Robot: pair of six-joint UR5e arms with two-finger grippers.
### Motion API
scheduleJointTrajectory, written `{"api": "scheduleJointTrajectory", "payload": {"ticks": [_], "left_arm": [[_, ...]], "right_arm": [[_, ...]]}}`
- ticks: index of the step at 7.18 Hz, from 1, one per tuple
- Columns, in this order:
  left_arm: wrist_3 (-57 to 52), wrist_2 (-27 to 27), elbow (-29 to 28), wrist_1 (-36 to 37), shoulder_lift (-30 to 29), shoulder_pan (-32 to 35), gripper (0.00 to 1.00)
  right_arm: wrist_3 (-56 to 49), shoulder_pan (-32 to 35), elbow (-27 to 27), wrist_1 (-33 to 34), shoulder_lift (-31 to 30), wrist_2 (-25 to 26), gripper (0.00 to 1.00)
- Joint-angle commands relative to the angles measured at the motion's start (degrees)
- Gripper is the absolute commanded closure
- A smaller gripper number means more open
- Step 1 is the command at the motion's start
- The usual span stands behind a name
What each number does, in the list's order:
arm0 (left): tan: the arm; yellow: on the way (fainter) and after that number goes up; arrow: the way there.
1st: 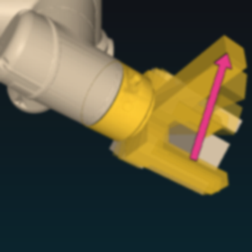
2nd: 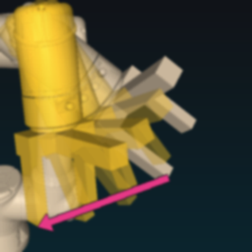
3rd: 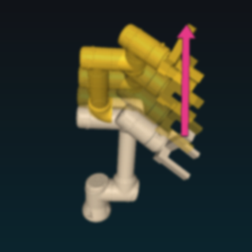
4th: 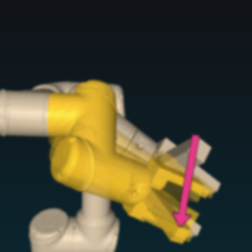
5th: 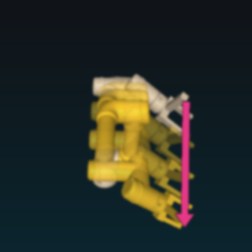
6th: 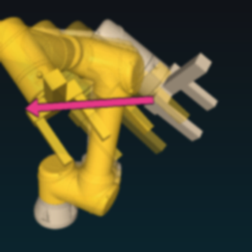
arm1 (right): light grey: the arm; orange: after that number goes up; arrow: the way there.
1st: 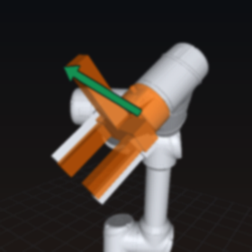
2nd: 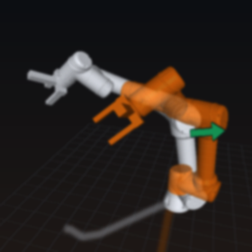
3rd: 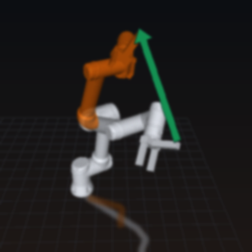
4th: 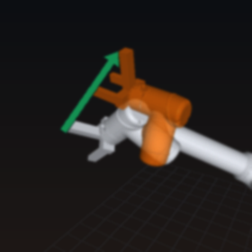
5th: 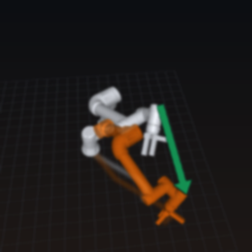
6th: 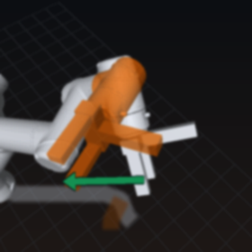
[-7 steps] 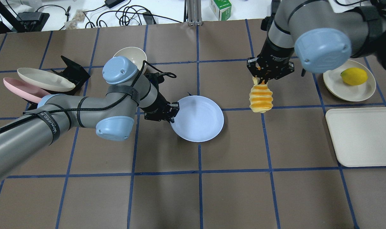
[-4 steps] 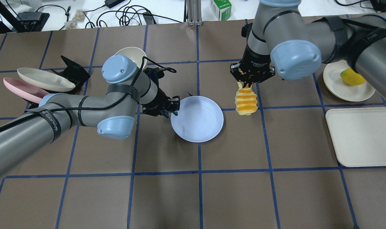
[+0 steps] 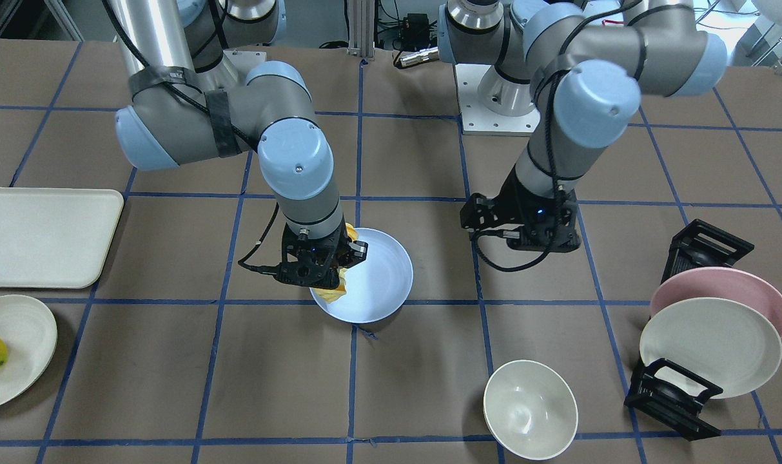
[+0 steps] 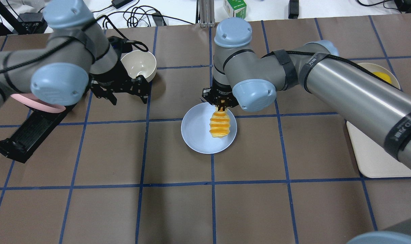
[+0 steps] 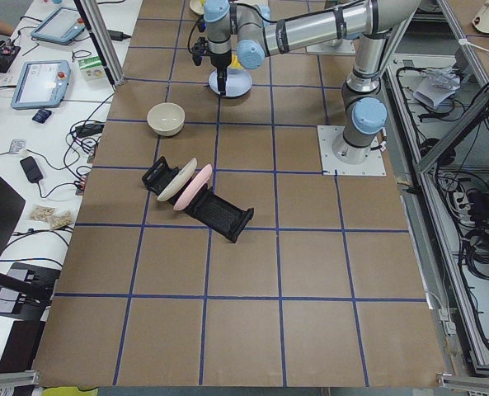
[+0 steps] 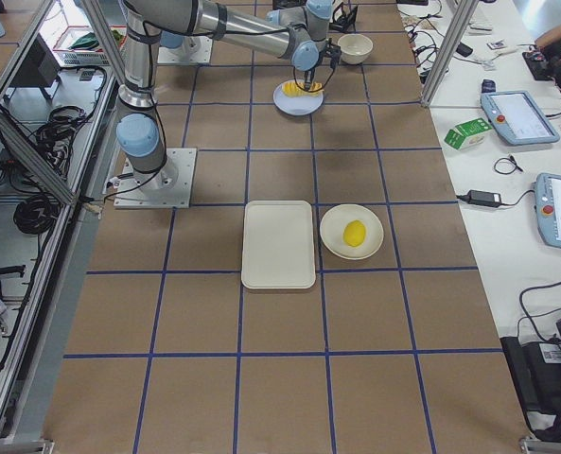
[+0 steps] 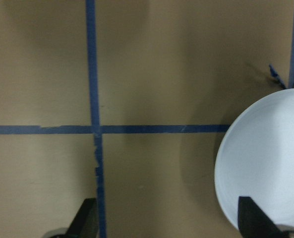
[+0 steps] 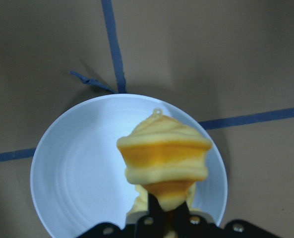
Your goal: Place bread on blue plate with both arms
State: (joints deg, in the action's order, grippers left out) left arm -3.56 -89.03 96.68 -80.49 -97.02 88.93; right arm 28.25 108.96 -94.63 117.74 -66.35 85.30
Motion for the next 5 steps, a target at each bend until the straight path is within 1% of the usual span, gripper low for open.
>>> {"api": "scheduleJointTrajectory", "payload": {"ticks": [1,2,3,4,5], "left_arm": [[-2.3,-3.3,-8.8,-11.9,3.7,-0.7,0.00],[-1.3,-2.9,-9.4,-12.0,3.9,1.0,0.00],[-1.1,-2.9,-9.7,-11.4,2.5,2.4,0.00],[-0.5,-3.2,-9.7,-11.3,3.2,3.8,0.00],[-0.6,-3.2,-9.9,-10.7,4.2,3.7,0.00]], "right_arm": [[3.6,3.3,-0.2,3.8,3.1,0.0,1.00],[4.3,3.7,-0.3,4.6,3.3,0.0,0.75],[4.1,3.7,-0.3,4.9,3.9,0.0,0.15],[4.3,3.7,-0.3,5.5,4.0,0.0,0.00],[4.2,3.6,-0.3,5.3,3.9,0.1,0.00]]}}
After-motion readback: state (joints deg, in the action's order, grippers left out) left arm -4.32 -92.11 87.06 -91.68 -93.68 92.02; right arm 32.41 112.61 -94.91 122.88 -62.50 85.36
